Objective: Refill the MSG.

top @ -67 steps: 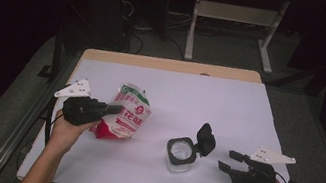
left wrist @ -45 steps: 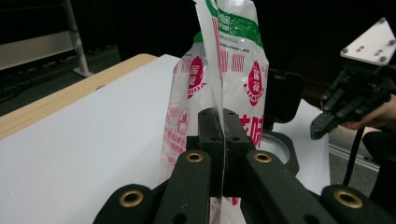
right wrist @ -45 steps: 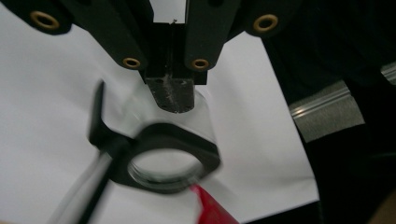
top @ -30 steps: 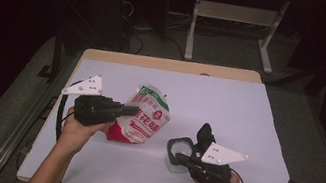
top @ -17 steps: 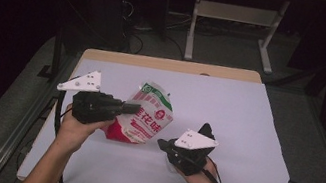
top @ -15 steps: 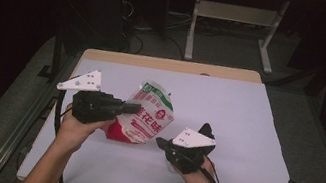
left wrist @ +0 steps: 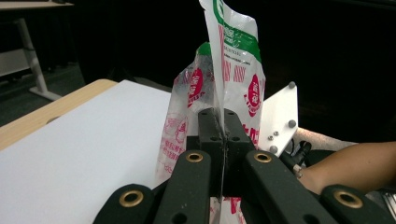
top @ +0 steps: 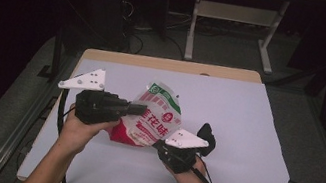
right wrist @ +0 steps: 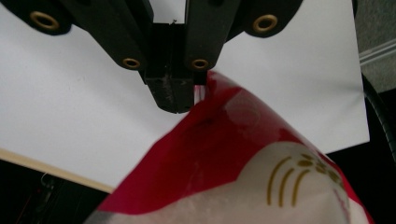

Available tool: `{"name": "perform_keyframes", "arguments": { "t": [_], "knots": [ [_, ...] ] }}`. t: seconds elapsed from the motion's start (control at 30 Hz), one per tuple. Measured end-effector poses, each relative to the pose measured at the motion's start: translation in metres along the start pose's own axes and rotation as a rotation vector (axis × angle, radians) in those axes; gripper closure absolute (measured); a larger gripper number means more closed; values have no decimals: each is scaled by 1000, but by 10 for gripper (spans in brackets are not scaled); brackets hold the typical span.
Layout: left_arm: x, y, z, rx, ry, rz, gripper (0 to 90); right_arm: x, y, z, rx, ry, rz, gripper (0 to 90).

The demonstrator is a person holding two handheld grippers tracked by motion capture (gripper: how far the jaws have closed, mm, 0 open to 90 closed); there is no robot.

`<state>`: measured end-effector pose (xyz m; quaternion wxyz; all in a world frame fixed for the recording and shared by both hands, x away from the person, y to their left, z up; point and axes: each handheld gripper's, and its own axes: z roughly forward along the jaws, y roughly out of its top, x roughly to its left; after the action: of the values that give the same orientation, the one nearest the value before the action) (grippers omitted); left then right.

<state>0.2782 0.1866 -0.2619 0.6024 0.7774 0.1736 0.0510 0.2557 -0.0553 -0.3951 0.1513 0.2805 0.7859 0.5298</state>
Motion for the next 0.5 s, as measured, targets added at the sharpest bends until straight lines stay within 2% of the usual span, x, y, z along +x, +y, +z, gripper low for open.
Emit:
{"name": "perform_keyframes", "arguments": {
  "t": [0.1,0.13,0.27,0.5],
  "knots": [
    [-2,2,2,1,-2,7,900,1,1,-2,-20,3,6,900],
    [-2,2,3,0,-14,2,900,1,1,-2,-26,4,8,900],
    [-5,3,7,2,-5,15,900,1,0,-1,-31,1,12,900],
    [-6,7,15,4,-13,17,900,9,-4,2,-39,31,-12,900]
  ]
}}
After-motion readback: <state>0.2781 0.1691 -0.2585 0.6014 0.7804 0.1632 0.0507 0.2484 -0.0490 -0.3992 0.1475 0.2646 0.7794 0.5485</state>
